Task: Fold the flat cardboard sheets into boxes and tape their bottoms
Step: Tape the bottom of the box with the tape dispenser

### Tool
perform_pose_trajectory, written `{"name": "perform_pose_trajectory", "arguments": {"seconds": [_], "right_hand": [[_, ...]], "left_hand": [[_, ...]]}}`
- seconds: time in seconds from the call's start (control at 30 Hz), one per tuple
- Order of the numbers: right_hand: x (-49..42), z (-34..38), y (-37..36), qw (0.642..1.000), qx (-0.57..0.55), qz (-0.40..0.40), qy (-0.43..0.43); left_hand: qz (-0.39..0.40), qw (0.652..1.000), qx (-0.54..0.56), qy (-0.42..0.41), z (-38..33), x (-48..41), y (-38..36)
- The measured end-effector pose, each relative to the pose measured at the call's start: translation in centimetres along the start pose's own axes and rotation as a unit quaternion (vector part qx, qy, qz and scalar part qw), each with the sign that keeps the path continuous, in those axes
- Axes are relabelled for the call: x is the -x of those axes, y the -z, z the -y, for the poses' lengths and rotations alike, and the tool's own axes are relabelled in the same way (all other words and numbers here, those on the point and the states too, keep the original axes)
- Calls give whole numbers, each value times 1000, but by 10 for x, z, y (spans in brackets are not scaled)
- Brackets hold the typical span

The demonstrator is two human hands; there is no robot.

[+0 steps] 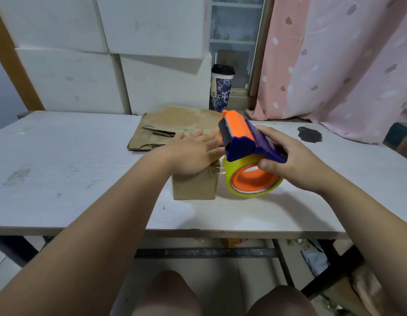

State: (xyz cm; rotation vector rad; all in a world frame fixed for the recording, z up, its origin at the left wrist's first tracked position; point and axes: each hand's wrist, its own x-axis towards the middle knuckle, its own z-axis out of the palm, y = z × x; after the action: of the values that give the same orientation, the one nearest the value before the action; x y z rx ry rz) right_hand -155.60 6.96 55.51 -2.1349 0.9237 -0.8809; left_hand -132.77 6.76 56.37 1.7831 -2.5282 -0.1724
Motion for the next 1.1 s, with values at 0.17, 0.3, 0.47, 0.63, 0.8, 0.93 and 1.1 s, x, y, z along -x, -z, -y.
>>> {"name": "perform_pose_trajectory", "arguments": {"seconds": [0.17,0.3,0.47,0.63,0.8,0.93,1.1], "right_hand": [[3,-7,3,1000,0,2,-8],[10,-17,4,1000,-8,-7,-29],[14,-23,4,997,-59,-46,-24],[23,-30,5,997,-26,-66,-30],[28,-34,13,996,48,-57,-56],[26,-27,22,997,17,-67,-30],[28,-27,27,998,14,-51,-40]], "left_hand": [[7,1000,-5,6,2,-2,-4],[17,1000,4,11,3,-3,-5],[6,1000,-3,13,3,-3,-8],[-16,1000,20,13,7,-2,-10],[-18,1000,7,16,8,-4,-10],[-14,1000,8,14,8,-4,-10],[-11,1000,9,15,8,-5,-10]]}}
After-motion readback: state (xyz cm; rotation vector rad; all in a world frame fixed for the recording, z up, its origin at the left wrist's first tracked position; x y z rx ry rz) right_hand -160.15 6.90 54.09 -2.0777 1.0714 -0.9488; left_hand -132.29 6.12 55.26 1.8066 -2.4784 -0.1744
